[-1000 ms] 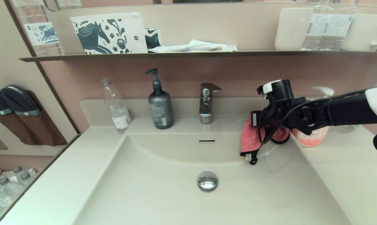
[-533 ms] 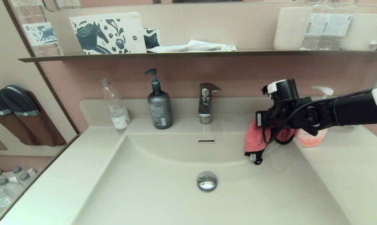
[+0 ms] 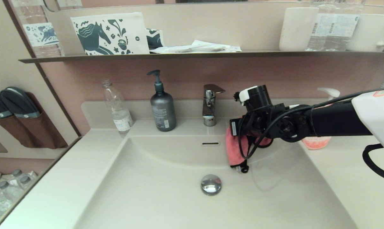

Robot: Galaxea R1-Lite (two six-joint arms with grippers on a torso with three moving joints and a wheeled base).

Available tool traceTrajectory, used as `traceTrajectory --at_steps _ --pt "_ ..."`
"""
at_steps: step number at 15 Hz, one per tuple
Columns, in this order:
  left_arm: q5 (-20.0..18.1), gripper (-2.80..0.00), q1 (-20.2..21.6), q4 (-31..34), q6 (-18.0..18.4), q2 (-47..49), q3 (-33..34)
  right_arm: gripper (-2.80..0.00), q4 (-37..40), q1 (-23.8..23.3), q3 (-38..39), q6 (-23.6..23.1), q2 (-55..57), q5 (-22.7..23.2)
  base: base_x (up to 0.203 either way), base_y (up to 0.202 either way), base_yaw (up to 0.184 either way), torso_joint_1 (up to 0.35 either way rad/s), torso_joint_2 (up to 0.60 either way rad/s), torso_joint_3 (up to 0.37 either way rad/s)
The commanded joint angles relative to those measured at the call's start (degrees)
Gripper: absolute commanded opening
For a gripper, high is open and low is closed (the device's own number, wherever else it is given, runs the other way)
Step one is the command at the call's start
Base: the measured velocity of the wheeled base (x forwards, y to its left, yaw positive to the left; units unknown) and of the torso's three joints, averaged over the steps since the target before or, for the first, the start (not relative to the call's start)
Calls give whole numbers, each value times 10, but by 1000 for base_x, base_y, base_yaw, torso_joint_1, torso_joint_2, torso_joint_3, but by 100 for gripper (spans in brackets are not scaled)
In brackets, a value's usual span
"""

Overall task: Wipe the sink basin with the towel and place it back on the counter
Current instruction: Wipe the sink

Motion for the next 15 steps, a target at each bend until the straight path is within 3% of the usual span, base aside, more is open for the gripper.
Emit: traceTrajectory --at_steps 1,5,11,15 --pt "0 -280 0 0 0 1 0 -280 -2 29 -10 1 7 -3 0 0 0 0 0 0" --pt "0 -280 1 0 0 1 0 -280 -1 29 -22 1 7 -20 0 0 0 0 0 0" --pt "0 -280 1 0 0 1 0 -280 54 -68 -18 2 -18 -37 0 0 0 0 0 0" --pt "0 -280 0 0 0 1 0 -280 91 -102 14 12 -48 -49 0 0 0 0 0 0"
